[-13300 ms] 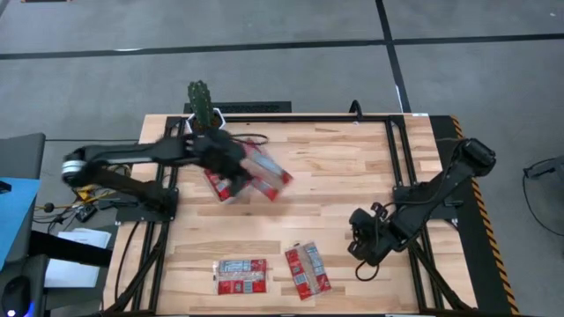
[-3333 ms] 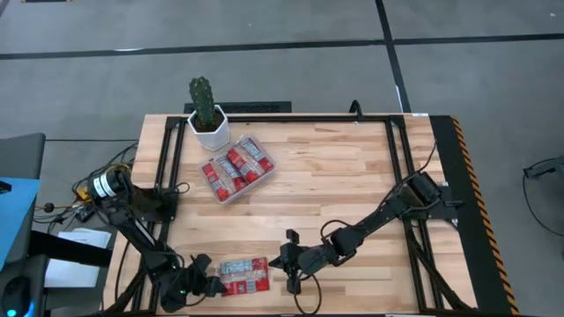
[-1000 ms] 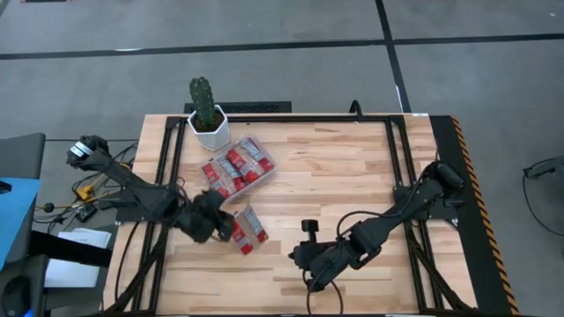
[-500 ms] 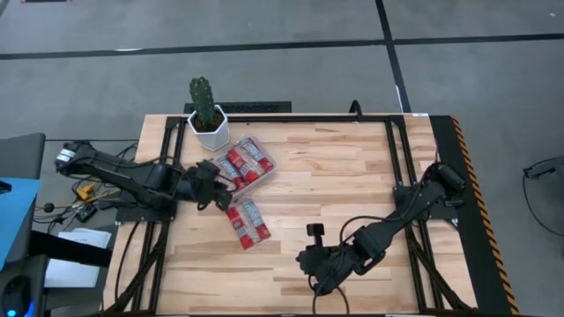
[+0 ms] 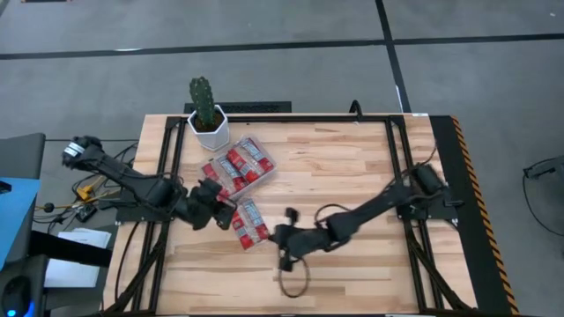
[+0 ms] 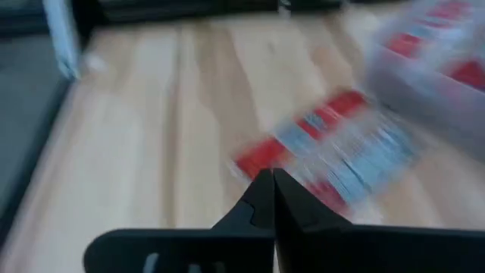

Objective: Sort popcorn bags into baskets
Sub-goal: Put the red popcorn bag into the transparent bin

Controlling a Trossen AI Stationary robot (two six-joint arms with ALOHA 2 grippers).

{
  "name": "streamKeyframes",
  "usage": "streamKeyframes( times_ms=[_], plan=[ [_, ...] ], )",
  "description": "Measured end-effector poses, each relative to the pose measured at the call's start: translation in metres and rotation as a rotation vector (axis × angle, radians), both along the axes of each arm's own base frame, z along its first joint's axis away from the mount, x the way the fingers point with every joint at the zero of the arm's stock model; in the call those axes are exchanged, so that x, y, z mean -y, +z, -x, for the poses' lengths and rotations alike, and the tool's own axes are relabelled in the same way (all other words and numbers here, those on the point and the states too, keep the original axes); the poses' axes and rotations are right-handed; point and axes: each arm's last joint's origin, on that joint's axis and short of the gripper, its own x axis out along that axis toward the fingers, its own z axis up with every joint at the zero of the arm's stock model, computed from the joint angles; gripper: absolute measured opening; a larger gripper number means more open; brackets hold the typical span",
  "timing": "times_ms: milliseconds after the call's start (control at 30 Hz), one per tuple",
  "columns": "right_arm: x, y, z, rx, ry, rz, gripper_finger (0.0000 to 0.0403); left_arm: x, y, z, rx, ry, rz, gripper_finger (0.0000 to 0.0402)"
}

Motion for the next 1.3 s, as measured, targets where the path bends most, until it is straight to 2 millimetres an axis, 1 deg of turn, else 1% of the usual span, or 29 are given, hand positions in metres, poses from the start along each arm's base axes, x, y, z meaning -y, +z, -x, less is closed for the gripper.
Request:
streamKeyframes(
  times_ms=[133,200,267,333,467,667,767,867,900,1033,1067,1133,1300],
  plan=[
    [0.002,-0.029,-0.024,-0.064,-0.021,0.006,0.0007,0.014,-0.009,0.009,0.007,0.029,0.097,0.012],
    [0.006,-0.039,-0.028,-0.114,-0.049,0.005,0.0011,0.022,-0.017,0.013,0.003,0.066,0.146,0.0149],
    [0.007,-0.036,-0.033,-0.098,-0.068,-0.013,0.0011,0.031,-0.029,0.019,-0.001,0.116,0.195,0.0178],
    [0.011,-0.032,-0.033,-0.096,-0.086,-0.008,0.0008,0.038,-0.041,0.023,0.006,0.191,0.223,0.0203],
    [0.02,-0.032,-0.034,-0.115,-0.119,0.012,0.0005,0.055,-0.075,0.025,0.03,0.342,0.273,0.0236],
    [0.035,-0.034,-0.037,-0.135,-0.176,-0.003,0.0012,0.081,-0.119,0.011,0.045,0.409,0.347,0.0247],
    [0.042,-0.043,-0.039,-0.166,-0.207,-0.007,0.0009,0.089,-0.136,0.003,0.058,0.419,0.357,0.0247],
    [0.047,-0.043,-0.04,-0.171,-0.206,-0.018,0.0008,0.093,-0.148,-0.003,0.122,0.443,0.342,0.0247],
    [0.048,-0.045,-0.041,-0.172,-0.209,-0.019,0.0008,0.093,-0.151,-0.005,0.143,0.454,0.335,0.0247],
    [0.052,-0.064,-0.042,-0.244,-0.165,-0.038,0.0013,0.092,-0.159,-0.012,0.207,0.49,0.316,0.0247],
    [0.051,-0.069,-0.047,-0.223,-0.141,-0.07,0.0013,0.091,-0.159,-0.014,0.212,0.492,0.318,0.0247],
    [0.049,-0.08,-0.05,-0.235,-0.113,-0.096,0.0011,0.089,-0.159,-0.018,0.219,0.495,0.317,0.0247],
    [0.038,-0.095,-0.056,-0.258,-0.063,-0.113,0.0008,0.083,-0.158,-0.023,0.224,0.517,0.308,0.0247]
  ],
)
